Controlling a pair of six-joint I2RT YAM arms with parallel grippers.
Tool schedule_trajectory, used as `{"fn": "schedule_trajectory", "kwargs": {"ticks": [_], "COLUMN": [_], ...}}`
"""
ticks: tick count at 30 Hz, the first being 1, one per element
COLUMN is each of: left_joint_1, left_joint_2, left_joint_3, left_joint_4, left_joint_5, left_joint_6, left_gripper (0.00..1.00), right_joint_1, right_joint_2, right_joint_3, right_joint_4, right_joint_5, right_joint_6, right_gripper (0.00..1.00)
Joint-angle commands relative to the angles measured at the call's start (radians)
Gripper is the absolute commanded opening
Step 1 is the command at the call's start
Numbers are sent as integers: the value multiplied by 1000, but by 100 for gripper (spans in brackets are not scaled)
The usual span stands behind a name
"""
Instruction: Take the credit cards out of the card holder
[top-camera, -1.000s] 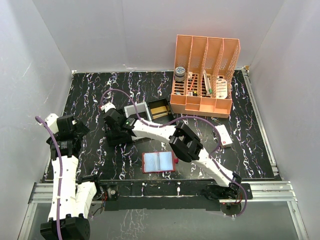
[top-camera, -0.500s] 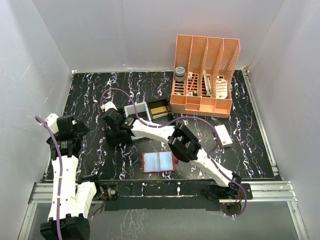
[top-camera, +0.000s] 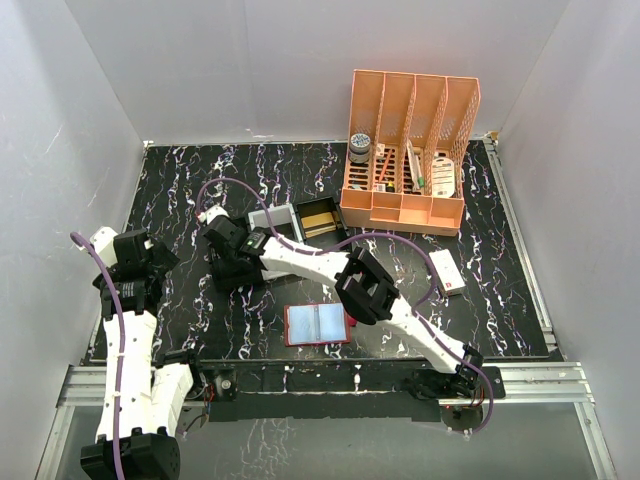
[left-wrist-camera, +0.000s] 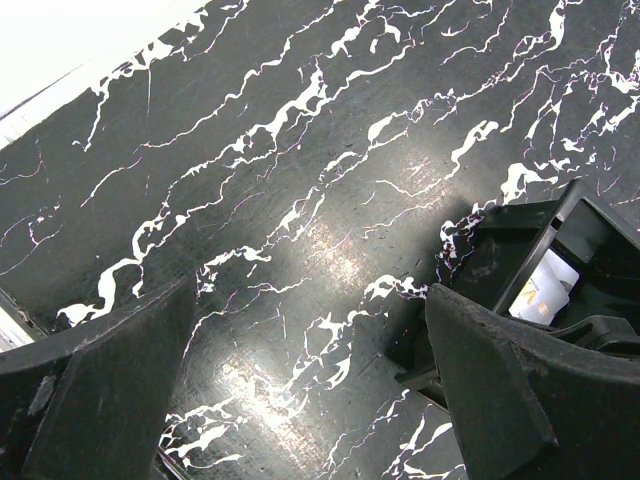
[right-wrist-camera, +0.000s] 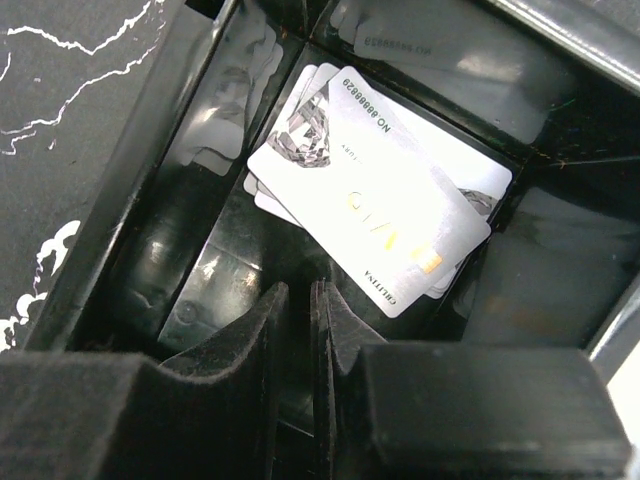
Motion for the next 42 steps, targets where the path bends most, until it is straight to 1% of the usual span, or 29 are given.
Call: {"fn": "schedule_trajectory", "kwargs": {"ticks": [1, 4, 8, 11, 20, 24, 29, 33, 38, 42], "left_joint_1": [-3, -3, -3, -4, -3, -3, -3, -3, -3, -3], "left_joint_2": [-4, -5, -5, -5, -6, -16, -20, -21, -12, -6], "left_joint_3": [19, 19, 18, 19, 17, 12, 11, 8, 10, 12], "left_joint_4": [5, 5, 6, 8, 8, 12, 18, 21, 19, 19], "left_joint_5": [-9, -9, -8, -6, -5, -5, 6, 12, 12, 12], "left_joint_6": [8, 8, 7, 8, 9, 10, 14, 16, 15, 16], "left_gripper": [99, 99, 99, 99, 99, 99, 99, 99, 99, 99], "right_joint_1": [-1, -2, -4, -3, -2, -2, -3, -3, -2, -2], "right_joint_2": [2, 9, 52, 67, 53, 20, 8, -44, -90, -142], "right_joint_3": [48, 50, 97, 100, 83, 34, 33, 15, 13, 4], "right_joint_4": [-39, -42, -78, -82, -77, -48, -44, 46, 113, 138], "right_joint_5": [-52, -39, 36, 56, 146, 142, 121, 69, 66, 101], "right_joint_6": [-12, -22, -40, -56, -69, -78, -74, -62, -56, -51], "right_gripper": [14, 15, 15, 17, 22, 25, 28, 33, 37, 41]}}
